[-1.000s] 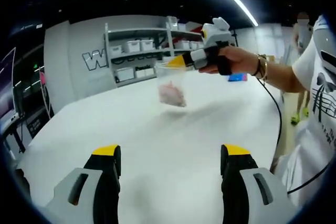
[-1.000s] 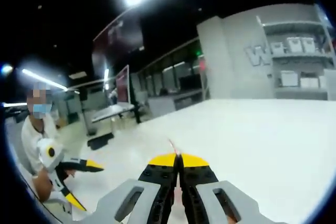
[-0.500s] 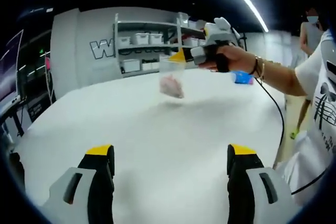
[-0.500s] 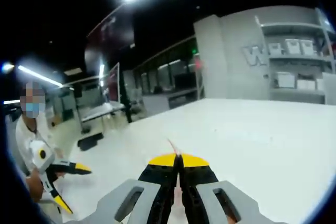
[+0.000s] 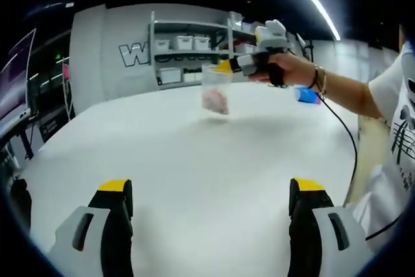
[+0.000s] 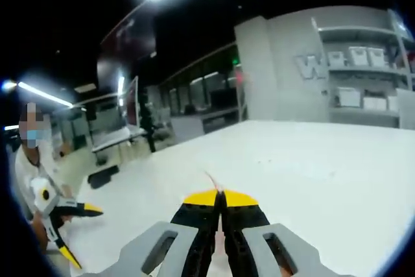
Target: Open the resealable bag by pulling the two sides of the seal apart until the entire bag opening is separated and visibly accessible.
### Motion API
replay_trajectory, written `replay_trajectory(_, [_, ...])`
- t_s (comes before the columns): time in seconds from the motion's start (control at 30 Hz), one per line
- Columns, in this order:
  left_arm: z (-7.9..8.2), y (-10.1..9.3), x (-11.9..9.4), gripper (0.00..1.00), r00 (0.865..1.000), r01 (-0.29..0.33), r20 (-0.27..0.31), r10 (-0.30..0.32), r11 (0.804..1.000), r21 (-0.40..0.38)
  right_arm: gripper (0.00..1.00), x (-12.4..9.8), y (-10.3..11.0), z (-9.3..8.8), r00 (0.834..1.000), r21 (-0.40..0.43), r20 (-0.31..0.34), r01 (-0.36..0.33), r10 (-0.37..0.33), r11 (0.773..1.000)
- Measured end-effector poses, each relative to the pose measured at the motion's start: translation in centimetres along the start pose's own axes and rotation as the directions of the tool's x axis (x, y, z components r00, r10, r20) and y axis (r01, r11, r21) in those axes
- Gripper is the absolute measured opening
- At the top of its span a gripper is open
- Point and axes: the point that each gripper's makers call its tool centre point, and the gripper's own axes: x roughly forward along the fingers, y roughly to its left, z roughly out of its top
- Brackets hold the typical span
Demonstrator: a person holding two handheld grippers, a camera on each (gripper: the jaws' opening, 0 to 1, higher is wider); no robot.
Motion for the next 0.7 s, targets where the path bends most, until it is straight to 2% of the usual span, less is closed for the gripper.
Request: replay_trajectory(0.7, [0.2,0.3,-0.1,1.0,1.0,-0.013,0.001,0.013,1.0,0.001,0.0,2.2,-2.2,0.5,0.999,-0.014,-0.02,0.041,-0.041,0.999])
